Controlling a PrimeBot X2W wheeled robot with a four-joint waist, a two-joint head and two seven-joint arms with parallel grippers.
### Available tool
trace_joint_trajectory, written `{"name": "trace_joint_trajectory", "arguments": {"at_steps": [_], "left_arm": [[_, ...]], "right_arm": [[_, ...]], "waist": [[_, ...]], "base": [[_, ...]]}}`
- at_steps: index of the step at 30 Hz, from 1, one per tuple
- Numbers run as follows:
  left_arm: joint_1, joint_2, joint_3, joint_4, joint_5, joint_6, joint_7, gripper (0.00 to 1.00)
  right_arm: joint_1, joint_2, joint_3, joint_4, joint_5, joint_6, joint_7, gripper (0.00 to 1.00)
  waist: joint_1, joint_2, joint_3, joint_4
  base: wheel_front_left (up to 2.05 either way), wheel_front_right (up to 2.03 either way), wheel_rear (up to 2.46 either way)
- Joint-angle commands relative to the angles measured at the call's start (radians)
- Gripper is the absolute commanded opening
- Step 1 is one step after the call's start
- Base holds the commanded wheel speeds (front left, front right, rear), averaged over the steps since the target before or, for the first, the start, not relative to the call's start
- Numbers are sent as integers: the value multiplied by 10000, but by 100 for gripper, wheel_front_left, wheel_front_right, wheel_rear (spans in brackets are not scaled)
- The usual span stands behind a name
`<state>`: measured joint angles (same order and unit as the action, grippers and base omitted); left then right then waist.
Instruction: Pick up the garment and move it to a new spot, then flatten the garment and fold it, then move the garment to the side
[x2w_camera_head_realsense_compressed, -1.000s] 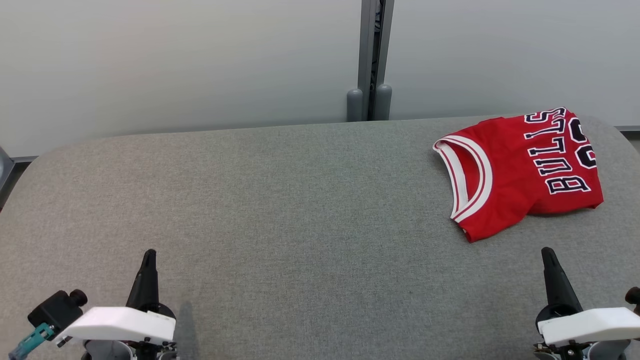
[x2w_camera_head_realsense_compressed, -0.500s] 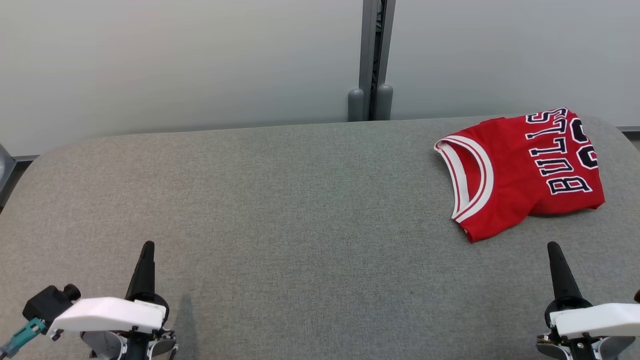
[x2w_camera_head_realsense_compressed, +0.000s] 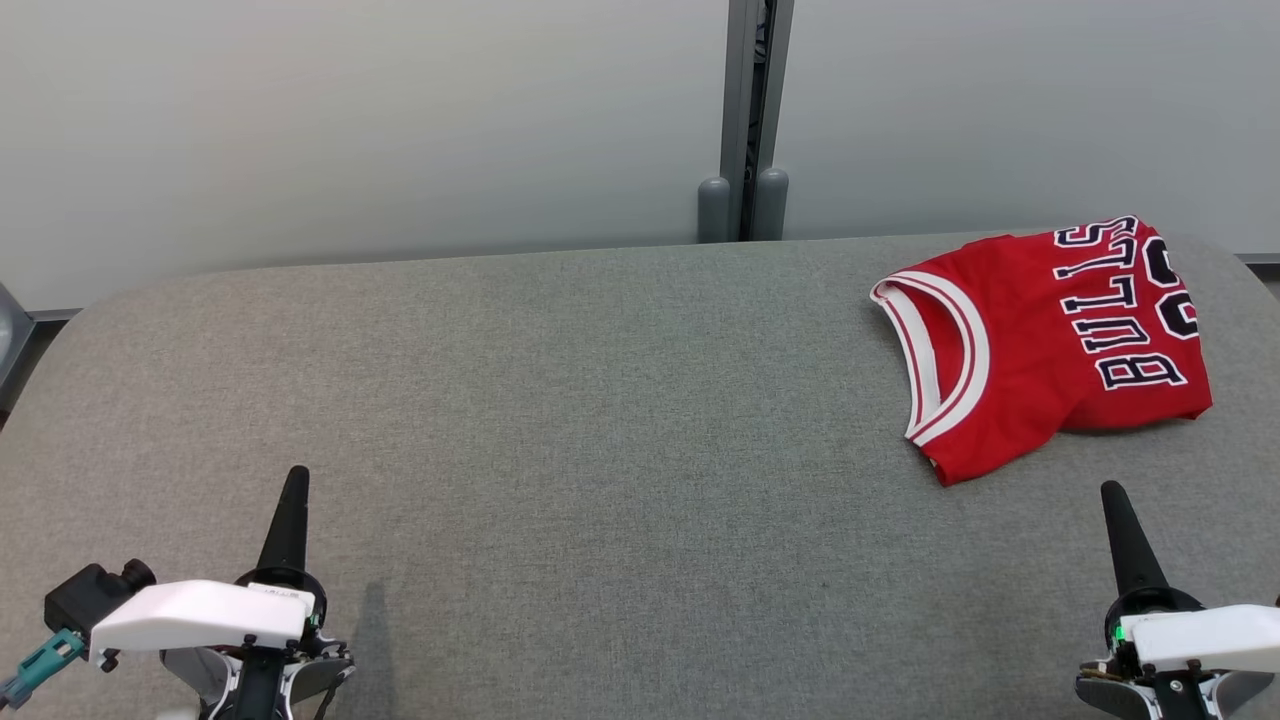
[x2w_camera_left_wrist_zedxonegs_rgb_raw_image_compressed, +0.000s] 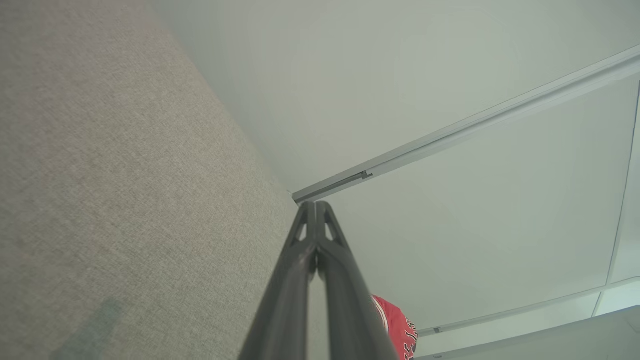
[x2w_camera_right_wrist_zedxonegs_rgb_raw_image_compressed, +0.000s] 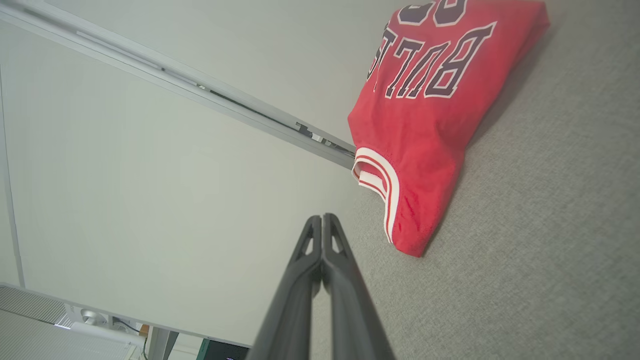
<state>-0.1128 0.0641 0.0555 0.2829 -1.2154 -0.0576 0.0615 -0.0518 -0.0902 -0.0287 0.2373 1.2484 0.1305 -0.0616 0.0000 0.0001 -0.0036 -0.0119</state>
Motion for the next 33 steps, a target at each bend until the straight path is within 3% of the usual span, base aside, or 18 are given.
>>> {"name": "trace_joint_trajectory", "arguments": {"at_steps": [1,33], "left_arm": [[-356,45,86,-51,-188,-81,40,0],[-913,-65,482,261,-2628,-323,892,0]], "right_arm": [[-163,-17,-87,-137,181,3,27,0],[-174,20,-313,-339,2773,4,436,0]], "waist": [[0,-1,0,2],[0,-1,7,71]], "base": [[0,0,0],[0,0,0]]}}
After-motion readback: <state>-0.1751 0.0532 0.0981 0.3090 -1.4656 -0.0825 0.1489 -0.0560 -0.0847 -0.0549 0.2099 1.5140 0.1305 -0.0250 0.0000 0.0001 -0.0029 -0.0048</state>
